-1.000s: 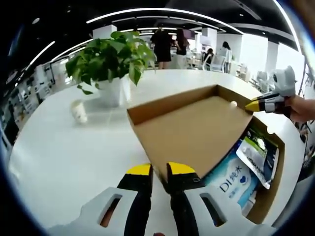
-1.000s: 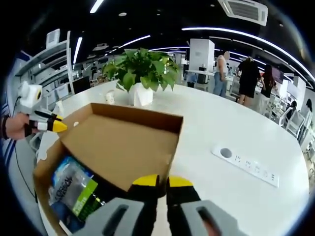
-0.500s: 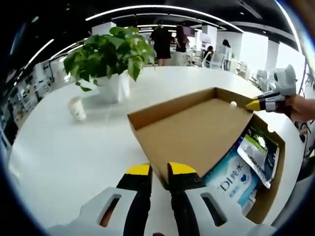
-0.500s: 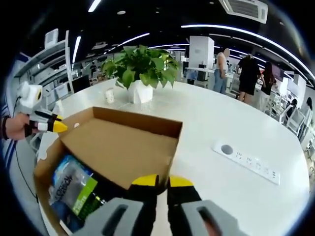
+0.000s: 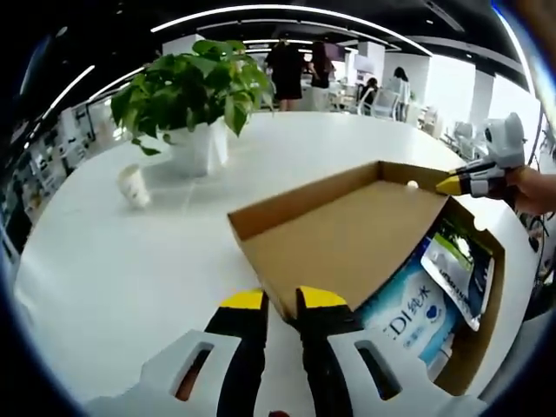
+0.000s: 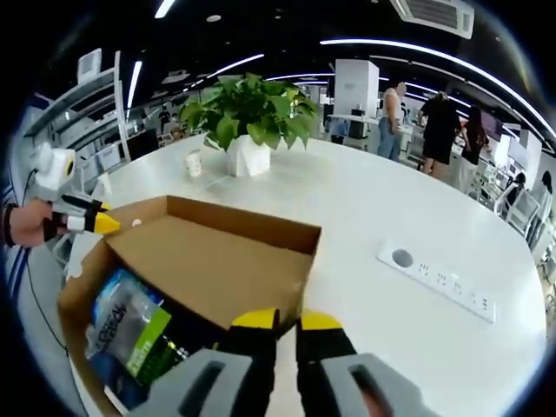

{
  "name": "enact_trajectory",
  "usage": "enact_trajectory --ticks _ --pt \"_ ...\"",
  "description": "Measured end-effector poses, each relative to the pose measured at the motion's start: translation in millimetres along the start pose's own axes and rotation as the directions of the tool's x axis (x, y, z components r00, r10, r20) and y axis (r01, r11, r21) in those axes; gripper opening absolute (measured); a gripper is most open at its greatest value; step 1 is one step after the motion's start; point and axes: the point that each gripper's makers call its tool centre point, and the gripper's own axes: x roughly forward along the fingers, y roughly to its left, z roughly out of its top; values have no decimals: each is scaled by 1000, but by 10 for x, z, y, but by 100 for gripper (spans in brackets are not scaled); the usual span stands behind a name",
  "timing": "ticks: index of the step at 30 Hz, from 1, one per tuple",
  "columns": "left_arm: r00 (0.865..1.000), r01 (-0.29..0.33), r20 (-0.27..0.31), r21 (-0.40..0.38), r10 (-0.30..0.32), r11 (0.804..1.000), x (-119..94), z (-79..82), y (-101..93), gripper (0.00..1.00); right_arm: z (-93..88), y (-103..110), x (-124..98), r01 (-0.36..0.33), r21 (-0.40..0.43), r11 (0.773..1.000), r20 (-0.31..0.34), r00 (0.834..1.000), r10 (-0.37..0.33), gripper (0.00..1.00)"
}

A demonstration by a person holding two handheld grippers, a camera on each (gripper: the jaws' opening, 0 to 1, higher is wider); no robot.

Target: Operate the shoe box by opening the lid, removing the specified soft item, and placing it in the target area until the item is outside and the box remains undamaged.

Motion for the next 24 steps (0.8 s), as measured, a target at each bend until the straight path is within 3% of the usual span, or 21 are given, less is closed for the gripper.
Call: enact_trajectory --ticks 24 --pt "1000 8 -26 -9 -9 1000 39 -72 -25 13 -39 10 -4 0 9 1000 -13 1000 0 3"
